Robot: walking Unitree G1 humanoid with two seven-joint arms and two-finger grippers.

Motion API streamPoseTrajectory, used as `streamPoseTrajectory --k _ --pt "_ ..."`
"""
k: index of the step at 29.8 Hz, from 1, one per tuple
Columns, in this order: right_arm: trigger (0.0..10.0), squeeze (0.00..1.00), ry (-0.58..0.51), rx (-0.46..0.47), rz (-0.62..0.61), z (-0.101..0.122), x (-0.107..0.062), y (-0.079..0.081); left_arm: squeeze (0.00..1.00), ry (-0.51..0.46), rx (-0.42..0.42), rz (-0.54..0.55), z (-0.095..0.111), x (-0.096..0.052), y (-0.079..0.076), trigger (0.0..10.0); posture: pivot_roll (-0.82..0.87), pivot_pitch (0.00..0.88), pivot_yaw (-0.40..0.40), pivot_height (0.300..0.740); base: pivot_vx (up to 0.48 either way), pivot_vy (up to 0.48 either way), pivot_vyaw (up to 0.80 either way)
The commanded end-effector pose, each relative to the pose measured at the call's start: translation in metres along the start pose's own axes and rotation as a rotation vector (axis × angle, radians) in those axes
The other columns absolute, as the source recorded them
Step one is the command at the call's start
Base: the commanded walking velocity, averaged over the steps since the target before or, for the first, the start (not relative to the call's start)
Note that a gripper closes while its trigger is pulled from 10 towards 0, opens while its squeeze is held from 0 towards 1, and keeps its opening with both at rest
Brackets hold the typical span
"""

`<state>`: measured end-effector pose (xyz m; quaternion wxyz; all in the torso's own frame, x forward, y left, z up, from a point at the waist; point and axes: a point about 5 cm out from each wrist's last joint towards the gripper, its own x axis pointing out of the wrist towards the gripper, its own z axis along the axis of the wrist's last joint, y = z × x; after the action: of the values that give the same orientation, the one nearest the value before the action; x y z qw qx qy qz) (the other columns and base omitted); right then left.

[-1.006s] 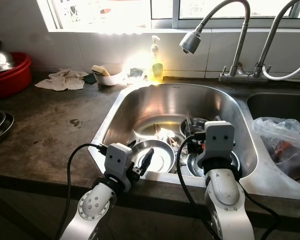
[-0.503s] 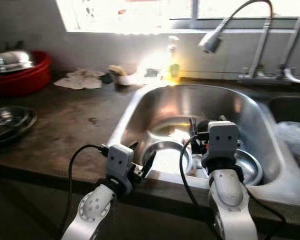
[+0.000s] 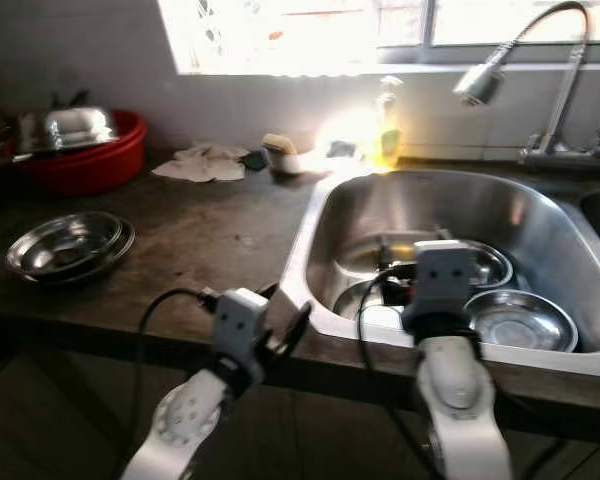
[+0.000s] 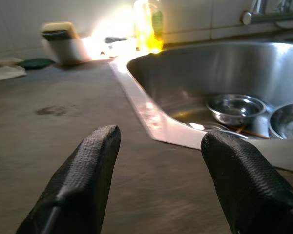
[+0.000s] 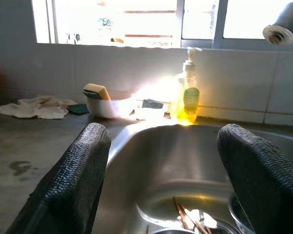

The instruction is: Kitchen organization

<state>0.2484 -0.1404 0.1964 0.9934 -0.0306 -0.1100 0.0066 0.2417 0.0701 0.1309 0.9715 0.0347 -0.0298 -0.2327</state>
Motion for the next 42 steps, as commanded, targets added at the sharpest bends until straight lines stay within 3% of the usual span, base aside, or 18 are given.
streamPoseTrajectory --k 1,19,25,36,42 --pt "10.0 0.0 -0.01 -0.013 -0.014 0.002 0.002 -0.003 0.0 -0.009 -0.008 -0.016 0.003 0.002 -0.005 10.0 0.11 0.0 0.007 0.74 0.0 0.428 0.8" --pt "10.0 0.0 -0.017 0.049 0.001 0.004 0.007 -0.001 0.0 -0.026 0.011 -0.026 0.005 0.002 -0.007 10.0 0.11 0.0 0.003 0.74 0.0 0.024 0.8" --pt "10.0 0.0 -0.024 0.056 -0.003 0.006 0.01 -0.002 0.0 -0.016 0.005 -0.021 0.004 0.002 -0.008 10.0 0.11 0.0 0.003 0.74 0.0 -0.358 0.8" --pt "10.0 0.0 -0.042 0.061 -0.046 0.011 0.015 -0.012 0.0 -0.005 -0.006 -0.01 0.002 0.003 -0.006 10.0 0.11 0.0 0.005 0.74 0.0 0.0 0.08" --pt "10.0 0.0 0.036 0.12 -0.044 -0.003 0.018 -0.012 0.0 0.007 -0.01 -0.02 -0.003 -0.002 -0.006 10.0 0.11 0.0 0.002 0.74 0.0 0.0 0.0"
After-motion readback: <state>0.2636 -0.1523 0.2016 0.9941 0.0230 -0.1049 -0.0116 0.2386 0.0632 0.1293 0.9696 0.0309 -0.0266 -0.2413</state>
